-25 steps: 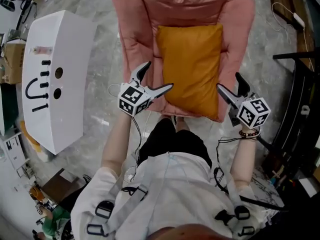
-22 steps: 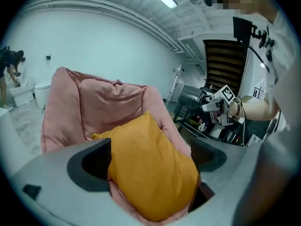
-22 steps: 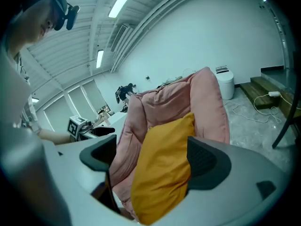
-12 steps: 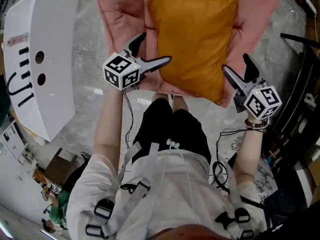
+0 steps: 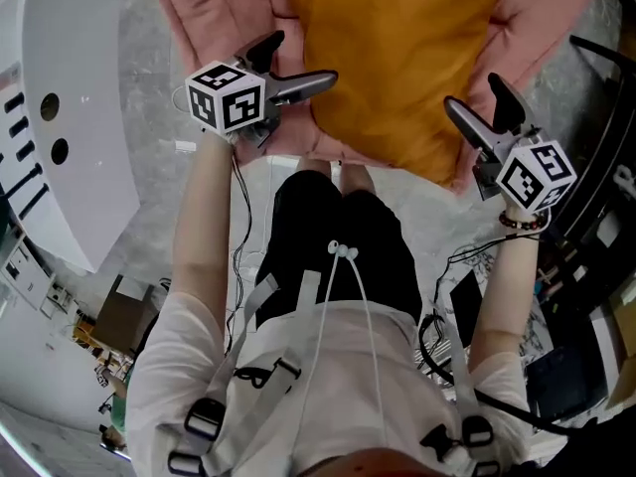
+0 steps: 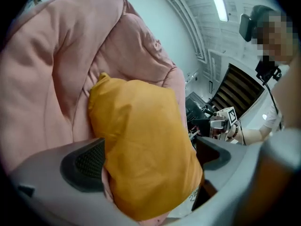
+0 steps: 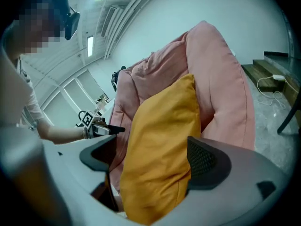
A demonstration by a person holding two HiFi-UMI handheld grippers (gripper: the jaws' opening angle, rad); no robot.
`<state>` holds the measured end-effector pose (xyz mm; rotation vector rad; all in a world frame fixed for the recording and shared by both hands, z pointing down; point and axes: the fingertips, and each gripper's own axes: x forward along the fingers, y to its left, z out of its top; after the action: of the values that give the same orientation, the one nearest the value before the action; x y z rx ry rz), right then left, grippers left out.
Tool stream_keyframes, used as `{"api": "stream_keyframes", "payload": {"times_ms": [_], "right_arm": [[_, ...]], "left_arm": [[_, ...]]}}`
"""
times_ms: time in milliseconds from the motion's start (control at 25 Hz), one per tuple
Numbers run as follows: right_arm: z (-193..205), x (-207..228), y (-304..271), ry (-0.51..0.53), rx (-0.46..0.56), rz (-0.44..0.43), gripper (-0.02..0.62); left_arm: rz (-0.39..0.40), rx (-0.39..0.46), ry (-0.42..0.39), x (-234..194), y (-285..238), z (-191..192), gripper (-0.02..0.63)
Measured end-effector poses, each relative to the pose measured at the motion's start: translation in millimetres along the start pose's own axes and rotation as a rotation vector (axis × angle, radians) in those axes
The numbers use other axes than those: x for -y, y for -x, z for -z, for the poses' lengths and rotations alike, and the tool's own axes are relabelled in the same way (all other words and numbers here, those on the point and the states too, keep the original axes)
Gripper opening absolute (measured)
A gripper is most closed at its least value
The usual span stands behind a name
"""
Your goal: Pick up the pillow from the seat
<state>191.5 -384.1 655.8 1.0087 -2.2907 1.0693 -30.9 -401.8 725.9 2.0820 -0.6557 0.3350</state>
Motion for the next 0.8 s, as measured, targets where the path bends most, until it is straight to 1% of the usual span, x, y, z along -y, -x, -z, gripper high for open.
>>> {"api": "stream_keyframes", "payload": {"times_ms": [120,240,400,520,640,800], "right_arm": [[6.6,3.1,-15.2,-0.022,-0.019,-0.003,0.446],[22.5,14.5,-25.4,-0.041,-0.058,0.002,0.446],[37.9,38.4,-31.1,-0.090,-0.086,0.017,0.446],[46.9,56.1,-37.7,-0.141,-0.097,0.028,0.448],[53.6,69.1,-45.1,-0.178,-0.110,0.014,0.448],[52.9,75.6,-48.7,-0.188,-0.134,-0.009,0.448]], "left_arm": [[0.000,-0.004,0.032,-19.0,-2.4,3.1,0.586],[0.009,-0.030,0.073,-32.9,-13.3,13.0,0.588],[0.049,-0.068,0.129,-39.9,-35.9,28.1,0.588],[0.080,-0.108,0.155,-47.1,-47.0,43.0,0.588],[0.110,-0.151,0.182,-54.3,-59.3,57.5,0.588],[0.121,-0.185,0.217,-59.0,-69.7,61.9,0.588]]}}
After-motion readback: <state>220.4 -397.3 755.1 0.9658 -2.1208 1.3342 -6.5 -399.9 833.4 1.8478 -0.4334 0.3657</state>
